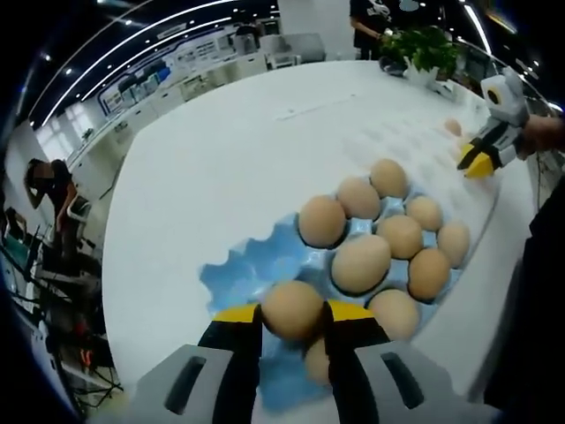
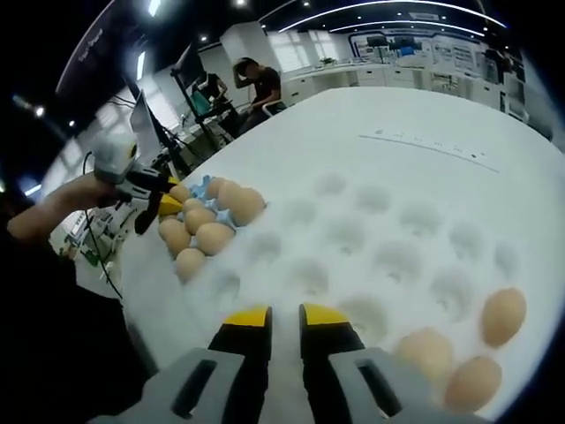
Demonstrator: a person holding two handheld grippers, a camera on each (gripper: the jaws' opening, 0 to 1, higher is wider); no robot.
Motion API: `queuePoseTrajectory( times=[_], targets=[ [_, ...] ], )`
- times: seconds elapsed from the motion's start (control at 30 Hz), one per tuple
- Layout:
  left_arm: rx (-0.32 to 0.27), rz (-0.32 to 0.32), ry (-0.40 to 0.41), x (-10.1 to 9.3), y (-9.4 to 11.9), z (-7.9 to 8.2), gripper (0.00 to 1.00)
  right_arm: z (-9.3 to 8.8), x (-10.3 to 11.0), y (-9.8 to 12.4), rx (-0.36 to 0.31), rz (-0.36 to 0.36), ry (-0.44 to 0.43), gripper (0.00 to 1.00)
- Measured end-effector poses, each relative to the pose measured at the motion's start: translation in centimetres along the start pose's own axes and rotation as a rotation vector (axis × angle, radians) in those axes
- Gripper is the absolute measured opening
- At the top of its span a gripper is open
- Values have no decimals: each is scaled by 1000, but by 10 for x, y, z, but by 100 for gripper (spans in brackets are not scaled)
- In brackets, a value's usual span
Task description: Place the egg into an empty slot of the egg tray after lifting it from the table, then release the egg inside the slot.
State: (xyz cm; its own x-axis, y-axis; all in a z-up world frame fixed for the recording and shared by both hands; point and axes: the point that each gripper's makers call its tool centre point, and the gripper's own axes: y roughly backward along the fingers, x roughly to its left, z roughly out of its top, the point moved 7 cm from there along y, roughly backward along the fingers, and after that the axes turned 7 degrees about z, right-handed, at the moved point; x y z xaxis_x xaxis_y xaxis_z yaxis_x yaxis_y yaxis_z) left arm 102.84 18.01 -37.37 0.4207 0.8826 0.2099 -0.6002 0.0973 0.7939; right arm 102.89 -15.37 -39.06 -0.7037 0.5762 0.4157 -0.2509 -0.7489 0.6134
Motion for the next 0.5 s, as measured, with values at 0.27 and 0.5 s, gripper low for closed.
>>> queuePoseTrajectory(
  times=[0.27, 0.5],
  targets=[
    [36, -9, -11, 0, -2, 4, 29, 0, 0, 0, -4, 1, -7, 13],
    [23, -21, -20, -3, -3, 8, 27, -1, 0, 1, -24, 1, -20, 13]
  ],
)
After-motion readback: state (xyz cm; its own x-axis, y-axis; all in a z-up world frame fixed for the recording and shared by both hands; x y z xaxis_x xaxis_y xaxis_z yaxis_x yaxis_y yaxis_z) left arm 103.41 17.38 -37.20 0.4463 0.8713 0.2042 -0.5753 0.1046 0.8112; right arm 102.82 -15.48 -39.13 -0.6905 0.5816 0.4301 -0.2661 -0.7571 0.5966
